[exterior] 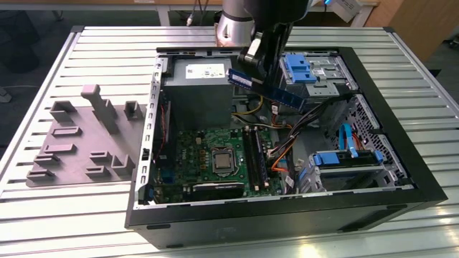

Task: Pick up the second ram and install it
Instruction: 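Insert the second ram into the second slot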

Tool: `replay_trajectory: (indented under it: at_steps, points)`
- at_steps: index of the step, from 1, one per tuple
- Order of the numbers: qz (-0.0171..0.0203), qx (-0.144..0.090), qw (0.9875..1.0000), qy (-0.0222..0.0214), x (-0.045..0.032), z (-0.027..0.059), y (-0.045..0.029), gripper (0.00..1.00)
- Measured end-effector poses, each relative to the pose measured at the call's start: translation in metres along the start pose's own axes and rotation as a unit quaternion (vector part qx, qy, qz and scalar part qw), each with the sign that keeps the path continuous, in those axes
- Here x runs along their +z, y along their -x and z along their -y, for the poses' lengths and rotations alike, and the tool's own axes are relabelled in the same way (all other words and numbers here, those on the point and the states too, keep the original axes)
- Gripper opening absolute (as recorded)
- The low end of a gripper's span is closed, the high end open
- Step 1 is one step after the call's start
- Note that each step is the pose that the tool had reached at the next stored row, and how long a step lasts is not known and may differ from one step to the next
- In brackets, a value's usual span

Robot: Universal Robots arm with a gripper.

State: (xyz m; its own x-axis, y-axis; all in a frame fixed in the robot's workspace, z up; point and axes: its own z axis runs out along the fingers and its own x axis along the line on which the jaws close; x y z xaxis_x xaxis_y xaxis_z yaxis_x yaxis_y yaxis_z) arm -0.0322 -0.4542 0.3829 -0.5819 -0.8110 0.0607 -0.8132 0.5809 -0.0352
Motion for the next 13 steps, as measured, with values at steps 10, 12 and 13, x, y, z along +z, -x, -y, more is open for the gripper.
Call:
replay_trajectory:
  at_steps: [10, 12, 13]
  points:
    - [-0.0044, 0.088, 0.9961, 0.0045, 0.0035, -0.0001, 0.0002, 0.14]
    - [-0.0048, 0.1, 0.995, 0.0052, 0.0039, -0.0001, 0.0002, 0.14]
    - [-0.0052, 0.106, 0.9944, 0.0054, 0.004, -0.0001, 0.0002, 0.14]
